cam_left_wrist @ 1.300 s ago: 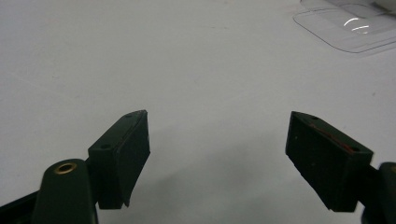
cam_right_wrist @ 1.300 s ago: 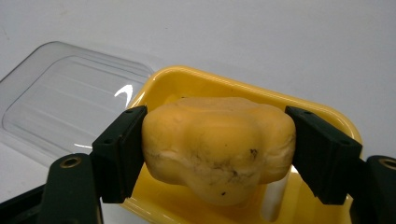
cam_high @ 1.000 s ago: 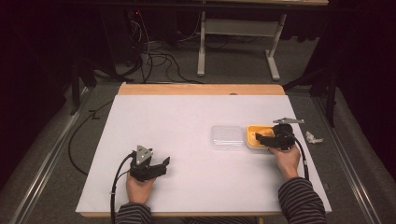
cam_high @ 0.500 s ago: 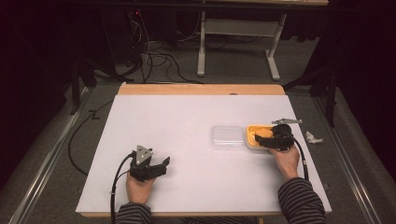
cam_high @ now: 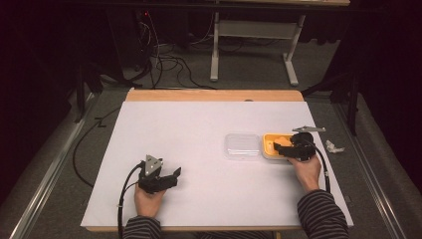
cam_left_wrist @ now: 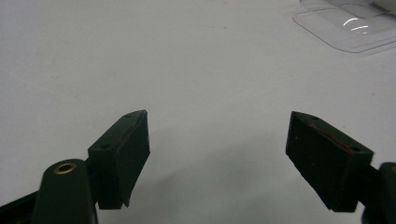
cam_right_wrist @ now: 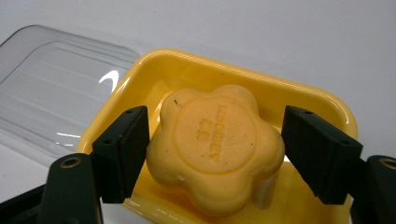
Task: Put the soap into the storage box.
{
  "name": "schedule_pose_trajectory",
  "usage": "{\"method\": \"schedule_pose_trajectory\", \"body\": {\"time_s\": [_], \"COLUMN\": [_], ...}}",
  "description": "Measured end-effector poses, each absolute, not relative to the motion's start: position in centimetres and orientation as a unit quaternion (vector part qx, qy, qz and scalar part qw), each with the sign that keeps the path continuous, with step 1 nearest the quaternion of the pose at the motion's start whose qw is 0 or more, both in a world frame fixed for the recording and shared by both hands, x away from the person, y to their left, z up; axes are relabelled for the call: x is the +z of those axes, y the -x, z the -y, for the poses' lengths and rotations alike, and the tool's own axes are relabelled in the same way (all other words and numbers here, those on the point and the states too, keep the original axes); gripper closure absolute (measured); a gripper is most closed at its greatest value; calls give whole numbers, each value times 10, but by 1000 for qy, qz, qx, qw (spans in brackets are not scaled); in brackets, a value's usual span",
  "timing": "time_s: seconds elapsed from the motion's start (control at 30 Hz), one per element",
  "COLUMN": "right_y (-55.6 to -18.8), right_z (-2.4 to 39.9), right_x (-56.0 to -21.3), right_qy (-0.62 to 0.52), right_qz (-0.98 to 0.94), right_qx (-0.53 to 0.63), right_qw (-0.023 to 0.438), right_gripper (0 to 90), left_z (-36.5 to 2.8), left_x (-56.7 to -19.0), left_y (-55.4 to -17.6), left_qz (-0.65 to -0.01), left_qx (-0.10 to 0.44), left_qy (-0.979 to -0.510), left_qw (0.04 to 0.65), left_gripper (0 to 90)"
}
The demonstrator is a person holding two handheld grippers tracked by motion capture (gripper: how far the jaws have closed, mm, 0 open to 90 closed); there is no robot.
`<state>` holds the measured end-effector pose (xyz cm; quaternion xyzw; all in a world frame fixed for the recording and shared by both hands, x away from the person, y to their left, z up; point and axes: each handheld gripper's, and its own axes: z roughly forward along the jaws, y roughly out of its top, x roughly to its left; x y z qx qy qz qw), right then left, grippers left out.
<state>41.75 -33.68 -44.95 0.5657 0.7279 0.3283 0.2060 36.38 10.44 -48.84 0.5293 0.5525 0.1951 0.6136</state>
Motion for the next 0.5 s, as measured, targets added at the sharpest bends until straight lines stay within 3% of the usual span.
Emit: {"method": "schedule_pose_trajectory", "body": {"time_s": [0.5], "right_y": [-403], "right_z": [344], "right_x": [-442], "right_qy": [-558], "right_qz": [-716], "right_qx": [356], "right_qw": [223], "right_gripper": [322], "left_z": [-104], "left_x": [-488], "left_y": [-363], "left_qz": [-552], "left_qx": [196], "left_qy": [-529], "left_qw": [615], "left_gripper": [223]}}
